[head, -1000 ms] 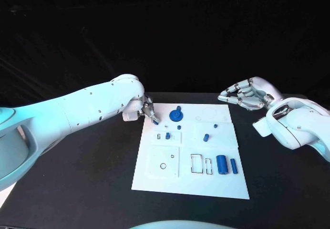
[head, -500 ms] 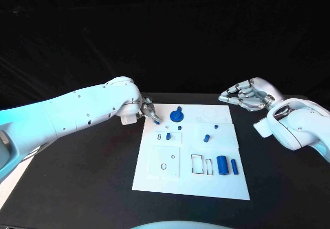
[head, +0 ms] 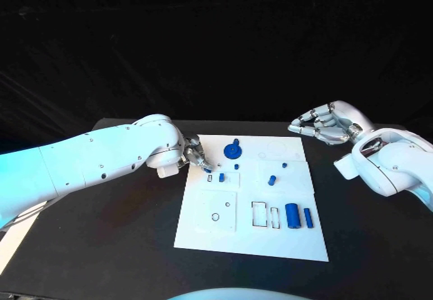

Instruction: Assemble the parts on the task board

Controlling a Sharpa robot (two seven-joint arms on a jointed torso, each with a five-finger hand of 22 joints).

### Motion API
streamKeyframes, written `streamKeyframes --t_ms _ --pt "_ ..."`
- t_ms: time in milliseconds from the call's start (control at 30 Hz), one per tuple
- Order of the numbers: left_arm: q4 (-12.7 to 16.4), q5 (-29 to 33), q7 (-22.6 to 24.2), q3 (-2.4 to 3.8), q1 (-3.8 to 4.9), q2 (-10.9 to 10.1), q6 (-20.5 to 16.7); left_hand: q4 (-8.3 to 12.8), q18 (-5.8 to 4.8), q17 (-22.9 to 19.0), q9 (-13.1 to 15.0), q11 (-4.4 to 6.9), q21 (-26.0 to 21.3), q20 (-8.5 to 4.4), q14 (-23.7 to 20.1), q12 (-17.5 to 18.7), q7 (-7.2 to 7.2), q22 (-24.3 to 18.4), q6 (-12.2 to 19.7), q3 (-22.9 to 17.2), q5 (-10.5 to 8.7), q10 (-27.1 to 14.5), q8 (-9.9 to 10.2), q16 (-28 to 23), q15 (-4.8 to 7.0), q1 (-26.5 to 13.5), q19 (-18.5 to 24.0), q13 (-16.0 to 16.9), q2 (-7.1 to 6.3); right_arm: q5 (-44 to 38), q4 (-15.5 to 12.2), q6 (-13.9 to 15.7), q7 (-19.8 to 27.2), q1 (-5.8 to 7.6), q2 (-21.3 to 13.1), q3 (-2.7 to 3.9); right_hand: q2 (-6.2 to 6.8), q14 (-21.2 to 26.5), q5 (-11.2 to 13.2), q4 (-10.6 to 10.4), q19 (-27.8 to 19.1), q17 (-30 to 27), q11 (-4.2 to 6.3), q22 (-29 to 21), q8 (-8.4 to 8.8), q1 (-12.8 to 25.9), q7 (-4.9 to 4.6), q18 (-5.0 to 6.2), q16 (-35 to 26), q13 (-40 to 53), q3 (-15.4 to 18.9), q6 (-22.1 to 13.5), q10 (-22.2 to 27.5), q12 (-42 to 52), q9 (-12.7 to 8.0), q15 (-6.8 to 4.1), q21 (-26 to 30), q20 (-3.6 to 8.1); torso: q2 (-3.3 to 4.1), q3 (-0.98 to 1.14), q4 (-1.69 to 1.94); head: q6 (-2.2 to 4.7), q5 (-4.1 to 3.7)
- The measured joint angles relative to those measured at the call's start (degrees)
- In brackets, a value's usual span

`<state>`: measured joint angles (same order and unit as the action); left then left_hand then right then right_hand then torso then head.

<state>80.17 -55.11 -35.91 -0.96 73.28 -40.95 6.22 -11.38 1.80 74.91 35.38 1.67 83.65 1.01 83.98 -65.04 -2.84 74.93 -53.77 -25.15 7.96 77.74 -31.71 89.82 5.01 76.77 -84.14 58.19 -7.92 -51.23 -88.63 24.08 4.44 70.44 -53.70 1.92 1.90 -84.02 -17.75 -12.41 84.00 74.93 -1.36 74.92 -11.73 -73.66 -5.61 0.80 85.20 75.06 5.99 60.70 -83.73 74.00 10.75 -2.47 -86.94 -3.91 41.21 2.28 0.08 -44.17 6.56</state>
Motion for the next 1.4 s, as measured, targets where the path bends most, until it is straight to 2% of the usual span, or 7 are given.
streamKeyframes --t_ms 133,300,667,967,1400 --pt "1.0 -0.1 0.0 -0.17 -0.61 -0.2 -0.6 0.0 0.00 0.0 0.0 0.00 0.2 0.00 0.0 0.0 0.10 0.0 -0.1 -0.3 0.00 0.0 0.0 0.0 0.00 -0.2 0.0 0.1 -0.24 0.0 0.0 0.0 0.0 -0.02 0.0 0.00 0.00 0.0 0.0 0.0 0.0 0.0 0.00 0.0 0.00 0.0 0.00 0.00 0.0 0.0 0.0 0.0 0.0 0.0 0.0 0.00 0.0 0.00 0.06 -0.04 -0.06 -0.09 0.07" --pt "1.5 -0.4 -0.2 -0.28 -0.96 -0.3 -0.7 0.1 0.00 0.0 0.0 0.00 0.5 0.00 0.0 0.0 0.18 0.0 -0.2 -0.4 0.00 0.0 0.0 0.0 0.00 -0.4 0.0 0.1 -0.41 0.0 0.0 0.0 0.0 -0.07 0.0 -0.01 0.00 0.0 0.0 0.0 0.0 0.0 0.00 0.0 0.00 0.0 0.00 0.00 0.0 0.0 0.0 0.0 0.0 0.0 0.0 0.00 0.0 0.00 0.10 -0.04 -0.11 -0.17 0.11" --pt "1.7 -2.0 -0.4 -0.27 -1.03 -0.3 0.1 0.4 0.00 0.0 0.0 0.18 0.7 0.00 0.0 0.0 0.10 0.0 -0.3 -0.8 0.39 0.2 0.0 0.0 0.00 -0.8 0.0 0.1 -0.70 0.0 0.0 0.0 0.0 -0.13 0.0 -0.01 0.00 0.0 0.0 0.0 0.0 0.0 0.00 0.0 0.00 0.0 0.00 0.00 0.0 0.0 0.0 0.0 0.0 0.1 0.0 0.00 0.0 0.00 0.11 0.00 -0.14 -0.53 0.20" --pt "1.9 -3.1 -0.6 -0.29 -1.08 -0.6 1.3 0.9 0.00 0.0 0.2 0.18 0.7 0.00 0.0 0.0 0.00 0.0 -0.6 -1.8 2.47 0.2 -0.2 0.0 0.00 -1.5 0.0 -0.3 -1.37 0.0 0.0 0.0 0.0 -0.15 -0.1 -0.01 0.00 0.0 0.0 0.0 0.0 0.0 0.00 0.0 0.00 0.0 0.00 0.00 0.0 0.0 0.0 0.0 0.0 0.1 0.0 0.00 0.0 0.00 0.10 0.03 -0.15 -0.74 0.26" --pt "2.0 -3.7 -0.7 -0.27 -1.08 -0.6 2.3 1.0 0.00 0.0 0.3 -0.03 0.9 0.00 0.0 0.0 -0.01 0.0 -0.8 -2.0 2.79 0.4 -0.4 0.0 0.00 -2.1 0.0 -0.3 -1.67 0.0 0.0 -0.1 0.0 -0.18 0.0 -0.01 0.00 0.0 0.0 0.1 0.0 0.0 0.00 0.0 -0.25 0.0 0.00 0.00 0.0 0.0 0.1 0.0 0.0 0.1 0.1 0.00 0.0 0.00 0.07 0.02 -0.13 -0.86 0.27"
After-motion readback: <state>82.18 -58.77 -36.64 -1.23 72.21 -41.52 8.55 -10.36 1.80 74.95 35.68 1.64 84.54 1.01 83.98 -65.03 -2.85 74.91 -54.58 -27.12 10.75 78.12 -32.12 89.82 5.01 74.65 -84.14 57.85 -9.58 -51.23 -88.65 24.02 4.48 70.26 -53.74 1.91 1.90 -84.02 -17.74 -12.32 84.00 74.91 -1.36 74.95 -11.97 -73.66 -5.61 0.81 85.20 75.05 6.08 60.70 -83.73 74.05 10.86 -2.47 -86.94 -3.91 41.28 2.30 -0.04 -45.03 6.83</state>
